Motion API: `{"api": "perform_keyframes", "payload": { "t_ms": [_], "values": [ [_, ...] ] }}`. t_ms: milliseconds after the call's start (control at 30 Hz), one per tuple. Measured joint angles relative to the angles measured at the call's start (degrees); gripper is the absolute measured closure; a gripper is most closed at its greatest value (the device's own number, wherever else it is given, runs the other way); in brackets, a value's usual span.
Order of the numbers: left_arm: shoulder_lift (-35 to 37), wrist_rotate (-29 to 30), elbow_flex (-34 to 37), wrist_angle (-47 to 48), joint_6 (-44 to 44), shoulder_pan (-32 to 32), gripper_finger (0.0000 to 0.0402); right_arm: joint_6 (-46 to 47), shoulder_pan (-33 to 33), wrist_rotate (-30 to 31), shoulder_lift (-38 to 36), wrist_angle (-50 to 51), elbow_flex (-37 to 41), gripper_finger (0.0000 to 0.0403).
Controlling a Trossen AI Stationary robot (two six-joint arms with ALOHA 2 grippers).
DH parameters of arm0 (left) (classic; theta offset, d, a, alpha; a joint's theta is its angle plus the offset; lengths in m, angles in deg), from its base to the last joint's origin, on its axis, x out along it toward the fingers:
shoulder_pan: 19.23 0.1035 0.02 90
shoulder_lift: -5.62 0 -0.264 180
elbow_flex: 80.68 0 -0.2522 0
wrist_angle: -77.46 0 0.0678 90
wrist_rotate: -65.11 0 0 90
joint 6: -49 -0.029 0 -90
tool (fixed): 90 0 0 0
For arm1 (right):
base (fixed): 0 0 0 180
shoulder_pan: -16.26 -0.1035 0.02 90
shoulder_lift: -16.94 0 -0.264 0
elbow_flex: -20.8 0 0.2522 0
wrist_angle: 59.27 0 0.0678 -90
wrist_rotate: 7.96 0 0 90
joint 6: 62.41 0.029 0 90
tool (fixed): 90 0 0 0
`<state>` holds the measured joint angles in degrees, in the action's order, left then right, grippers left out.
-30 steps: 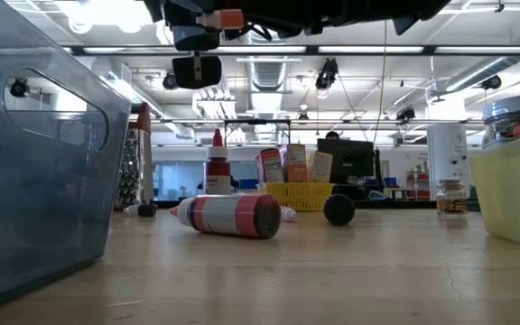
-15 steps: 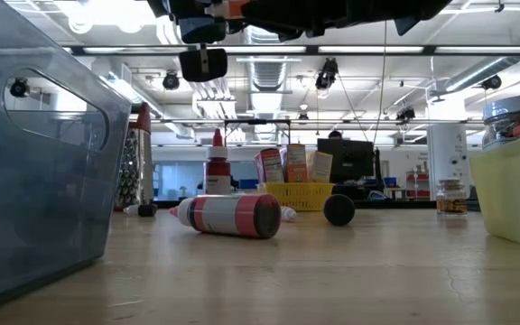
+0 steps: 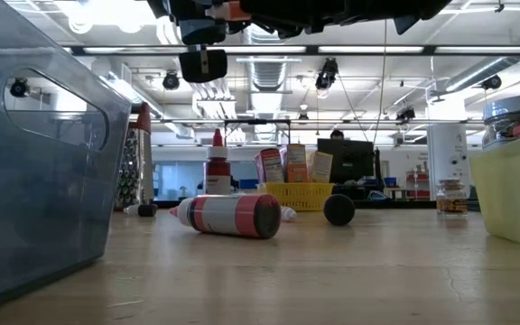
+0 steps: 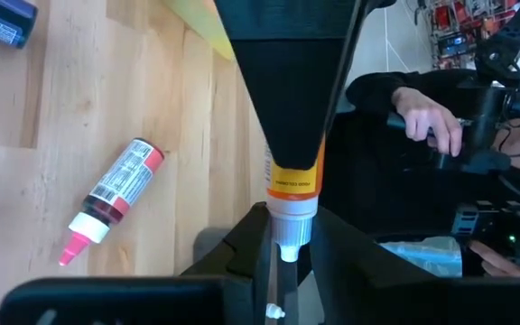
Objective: Pick & Place Kitchen Items
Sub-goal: Put the top orange food coloring bottle into the black bin
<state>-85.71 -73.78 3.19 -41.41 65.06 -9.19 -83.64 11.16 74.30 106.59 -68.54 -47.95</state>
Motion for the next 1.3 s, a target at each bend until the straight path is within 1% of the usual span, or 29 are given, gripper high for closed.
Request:
{"api": "perform_keyframes", "payload": {
  "t_ms": [133, 233, 500, 567, 667, 867, 933, 1067, 1167, 1300],
  "values": [
    [0.0, 0.08, 0.0, -0.37, 0.0, 0.0, 0.0331, 0.03, -0.02, -0.02, 0.0, 0.0, 0.0, 0.0276],
    [0.0, 0.09, 0.0, -0.42, 0.0, 0.0, 0.0331, 0.03, -0.02, -0.02, 0.0, -0.02, 0.0, 0.0278],
    [0.0, 0.13, 0.0, -0.78, 0.0, -0.02, 0.0331, -0.13, 0.0, -0.02, 0.0, -0.06, 0.0, 0.0332],
    [0.0, 0.13, 0.0, -0.76, 0.0, 0.0, 0.0331, -0.13, 0.0, -0.01, 0.0, -0.06, 0.0, 0.0339],
    [-0.02, 0.13, 0.0, -0.79, -0.01, -0.02, 0.0331, -0.13, 0.0, -0.02, 0.0, -0.06, 0.0, 0.0338],
    [-0.02, 0.11, 0.0, -1.24, -0.16, -0.02, 0.0331, -0.15, -0.02, -0.02, 0.0, 0.0, 0.0, 0.0318],
    [-0.02, 0.11, 0.01, -1.35, -0.88, -0.02, 0.0331, -0.17, -0.02, -0.04, 0.0, 0.0, 0.0, 0.0319],
    [-0.02, 0.45, 0.22, -2.47, -1.69, -0.04, 0.033, -0.17, -0.02, -0.23, -0.07, 0.19, 0.0, 0.0333],
    [-0.02, 1.42, 0.22, -2.8, -2.14, -0.13, 0.032, -0.16, 0.0, -0.19, -0.19, 0.59, 0.02, 0.0339],
    [0.0, 2.48, 0.05, -5.47, -2.46, -0.01, 0.0276, 0.07, 0.02, 0.26, -0.86, 2.28, 0.0, 0.0333]
  ]
}}
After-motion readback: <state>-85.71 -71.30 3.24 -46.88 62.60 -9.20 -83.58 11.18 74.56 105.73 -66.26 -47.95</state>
